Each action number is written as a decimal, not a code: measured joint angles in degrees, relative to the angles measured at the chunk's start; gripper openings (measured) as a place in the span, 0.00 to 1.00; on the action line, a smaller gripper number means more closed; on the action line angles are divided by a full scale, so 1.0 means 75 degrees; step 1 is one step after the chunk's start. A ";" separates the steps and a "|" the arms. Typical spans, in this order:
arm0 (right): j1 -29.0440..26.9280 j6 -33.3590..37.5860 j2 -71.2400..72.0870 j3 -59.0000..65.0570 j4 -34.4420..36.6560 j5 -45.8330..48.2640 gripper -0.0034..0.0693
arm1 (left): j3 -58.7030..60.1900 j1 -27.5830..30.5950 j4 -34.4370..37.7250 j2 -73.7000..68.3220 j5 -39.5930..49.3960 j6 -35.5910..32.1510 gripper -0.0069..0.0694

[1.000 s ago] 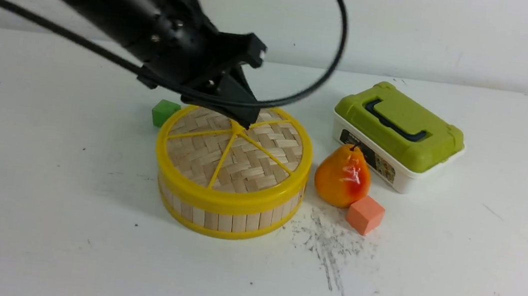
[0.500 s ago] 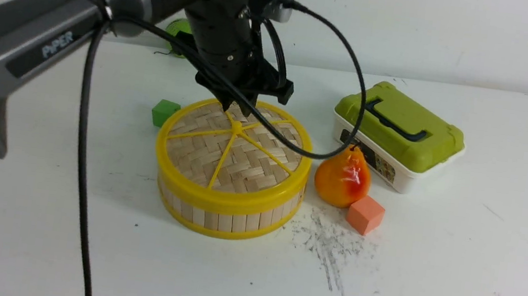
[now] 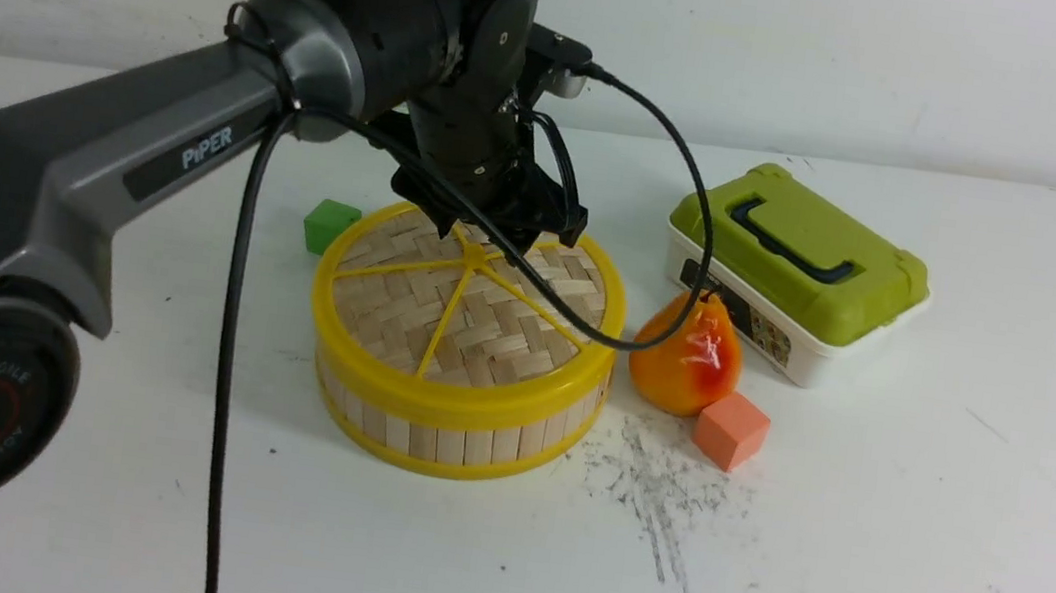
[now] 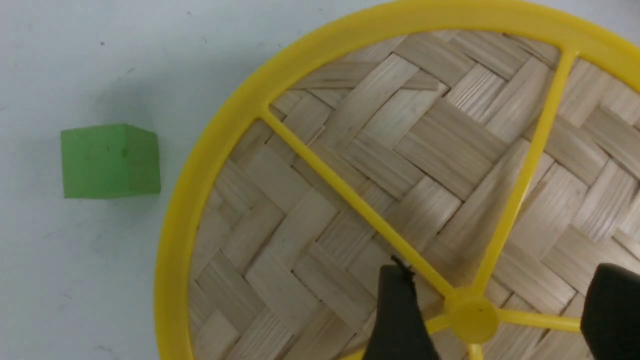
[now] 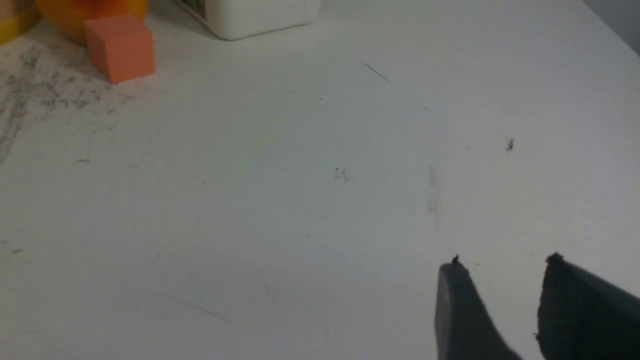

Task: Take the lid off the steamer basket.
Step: Use the left arm to lift the lid of the steamer, then use the left arm to place the steamer lid on the table

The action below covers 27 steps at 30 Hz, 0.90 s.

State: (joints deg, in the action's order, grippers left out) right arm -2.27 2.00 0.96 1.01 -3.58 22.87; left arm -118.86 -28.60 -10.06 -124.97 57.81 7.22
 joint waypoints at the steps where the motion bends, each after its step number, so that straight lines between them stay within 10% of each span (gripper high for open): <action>1: 0.0000 0.0000 0.0000 0.0000 0.0000 0.0000 0.38 | 0.0000 0.0000 -0.0017 -0.0065 0.0041 0.0000 0.65; 9: 0.0000 0.0000 0.0000 0.0000 0.0000 0.0000 0.38 | -0.0053 0.0000 -0.0061 -0.0131 0.0289 0.0303 0.20; 27: 0.0000 0.0000 0.0000 0.0000 0.0000 0.0000 0.38 | -0.0837 0.0969 -0.1110 0.3280 0.1287 0.0534 0.23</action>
State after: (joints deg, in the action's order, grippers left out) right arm -2.27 2.00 0.96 1.01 -3.58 22.87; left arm -125.13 -21.33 -18.38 -100.37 67.46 11.22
